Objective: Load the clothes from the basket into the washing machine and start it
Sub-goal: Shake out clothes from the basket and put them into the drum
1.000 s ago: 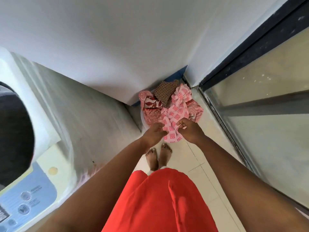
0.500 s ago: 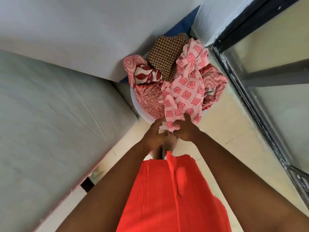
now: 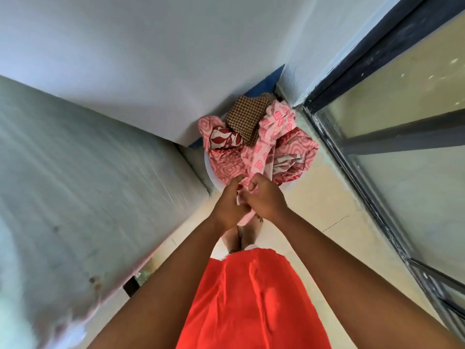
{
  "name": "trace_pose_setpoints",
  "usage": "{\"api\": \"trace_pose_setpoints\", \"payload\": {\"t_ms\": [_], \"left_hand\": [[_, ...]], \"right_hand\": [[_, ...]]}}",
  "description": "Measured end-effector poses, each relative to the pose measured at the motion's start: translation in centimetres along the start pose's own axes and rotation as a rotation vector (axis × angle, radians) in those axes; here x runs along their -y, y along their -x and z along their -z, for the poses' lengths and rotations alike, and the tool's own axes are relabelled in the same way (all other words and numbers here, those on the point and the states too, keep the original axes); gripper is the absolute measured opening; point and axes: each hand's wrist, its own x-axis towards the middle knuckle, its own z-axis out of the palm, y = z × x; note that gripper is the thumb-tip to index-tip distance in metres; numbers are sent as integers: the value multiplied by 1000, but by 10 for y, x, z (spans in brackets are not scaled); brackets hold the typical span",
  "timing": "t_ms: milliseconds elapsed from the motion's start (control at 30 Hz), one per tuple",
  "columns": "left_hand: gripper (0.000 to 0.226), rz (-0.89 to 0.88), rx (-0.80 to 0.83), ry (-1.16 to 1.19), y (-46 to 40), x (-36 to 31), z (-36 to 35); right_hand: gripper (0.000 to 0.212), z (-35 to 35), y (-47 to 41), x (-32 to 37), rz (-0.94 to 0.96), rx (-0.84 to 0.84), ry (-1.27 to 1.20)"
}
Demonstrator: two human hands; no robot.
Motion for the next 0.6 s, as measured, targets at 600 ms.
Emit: {"api": "trace_pose_setpoints", "payload": {"t_ms": [600], "left_hand": [[43,-422,-246,178,197,-148,72]], "right_hand": [[29,116,189,187,453,62,-355]]}}
